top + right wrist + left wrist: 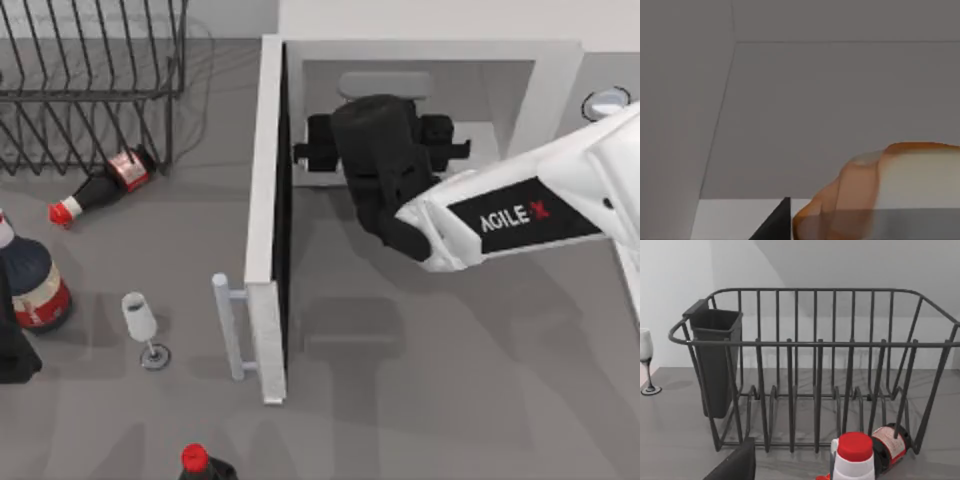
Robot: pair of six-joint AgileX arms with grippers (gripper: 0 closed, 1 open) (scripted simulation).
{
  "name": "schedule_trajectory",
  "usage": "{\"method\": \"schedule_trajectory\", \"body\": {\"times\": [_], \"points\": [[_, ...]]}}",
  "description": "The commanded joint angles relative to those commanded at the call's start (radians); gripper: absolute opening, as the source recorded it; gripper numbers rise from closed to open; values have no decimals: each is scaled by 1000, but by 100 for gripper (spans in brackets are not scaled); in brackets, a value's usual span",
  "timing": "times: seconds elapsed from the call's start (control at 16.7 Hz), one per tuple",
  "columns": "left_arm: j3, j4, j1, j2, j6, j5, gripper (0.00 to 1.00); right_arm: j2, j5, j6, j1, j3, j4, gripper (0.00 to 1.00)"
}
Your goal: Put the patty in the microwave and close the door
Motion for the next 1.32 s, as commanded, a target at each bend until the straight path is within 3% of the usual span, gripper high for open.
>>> {"method": "schedule_trajectory", "body": {"times": [0.48,0.9,1.32], "points": [[0,0,0,0,0,0,100,18,-37,-12,-22,93,-5,0],[0,0,0,0,0,0,100,238,-143,-70,-96,463,-143,0],[0,0,0,0,0,0,100,469,-145,-89,-150,892,-358,0]]}}
